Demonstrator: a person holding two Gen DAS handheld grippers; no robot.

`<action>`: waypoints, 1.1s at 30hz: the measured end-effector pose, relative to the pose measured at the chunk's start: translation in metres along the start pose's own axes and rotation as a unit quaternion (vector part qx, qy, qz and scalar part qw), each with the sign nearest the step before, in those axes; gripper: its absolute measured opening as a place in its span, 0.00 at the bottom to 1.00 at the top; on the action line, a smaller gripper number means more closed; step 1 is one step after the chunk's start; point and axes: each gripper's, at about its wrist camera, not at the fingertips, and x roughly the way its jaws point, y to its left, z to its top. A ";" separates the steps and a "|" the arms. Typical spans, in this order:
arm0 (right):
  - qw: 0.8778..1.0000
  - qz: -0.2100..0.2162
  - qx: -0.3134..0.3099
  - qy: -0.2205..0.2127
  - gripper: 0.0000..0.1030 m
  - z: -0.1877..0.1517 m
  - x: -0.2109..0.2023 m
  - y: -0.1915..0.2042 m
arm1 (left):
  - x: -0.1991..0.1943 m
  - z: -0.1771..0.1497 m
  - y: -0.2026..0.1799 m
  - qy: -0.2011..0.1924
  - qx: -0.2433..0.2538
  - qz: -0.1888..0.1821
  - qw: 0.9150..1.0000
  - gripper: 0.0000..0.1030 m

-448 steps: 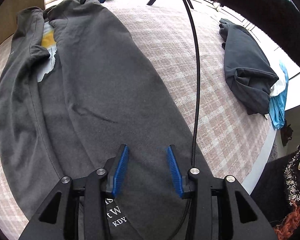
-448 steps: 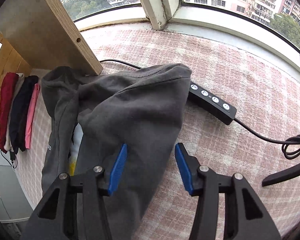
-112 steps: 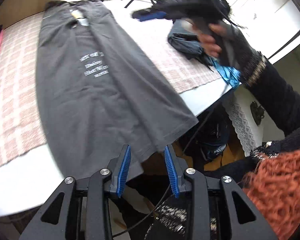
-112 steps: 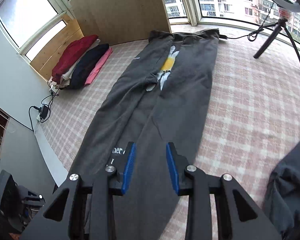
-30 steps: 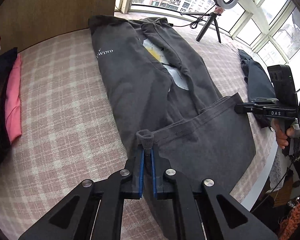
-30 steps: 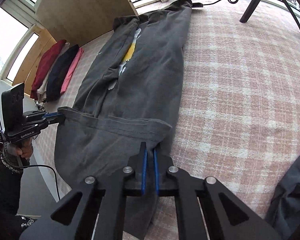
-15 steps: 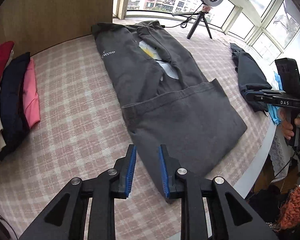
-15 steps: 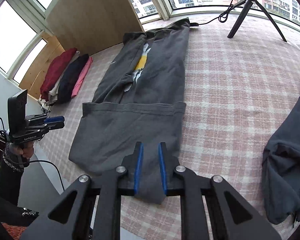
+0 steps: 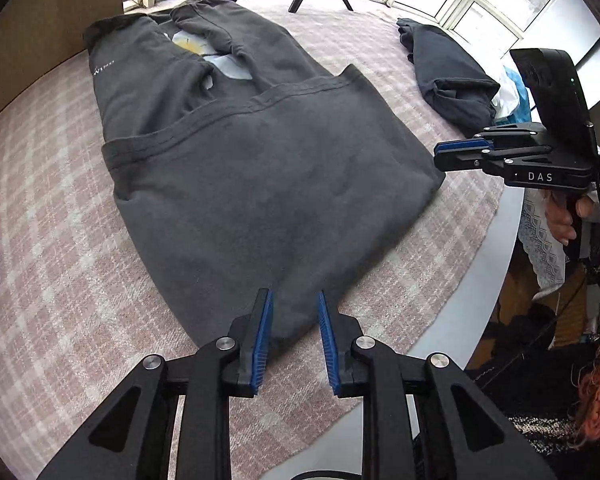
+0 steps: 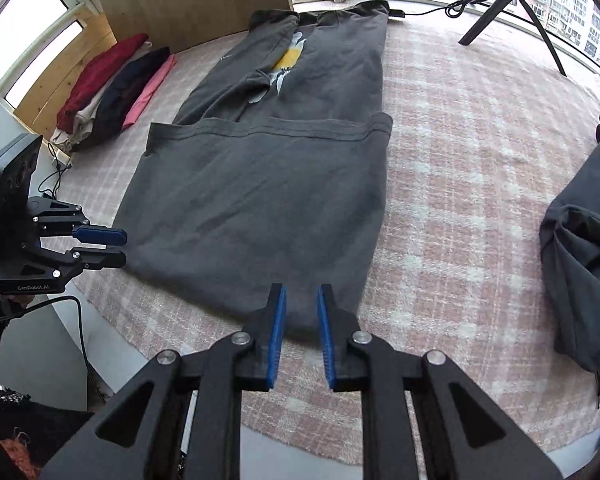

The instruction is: Fold clothes

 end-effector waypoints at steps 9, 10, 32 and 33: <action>0.999 -0.020 0.048 -0.012 0.35 0.068 0.047 -0.039 | 0.039 0.048 0.051 -0.008 -0.064 0.072 0.995 0.33; 0.998 -0.007 0.060 -0.009 0.35 0.068 0.048 -0.048 | 0.037 0.045 0.057 -0.013 -0.070 0.065 0.995 0.34; 0.975 -0.053 -0.031 -0.212 0.76 0.198 -0.161 -0.018 | -0.144 0.149 0.161 -0.139 -0.094 0.131 0.977 0.52; 0.977 -0.058 -0.026 -0.206 0.75 0.209 -0.145 -0.021 | -0.132 0.157 0.167 -0.133 -0.096 0.127 0.978 0.52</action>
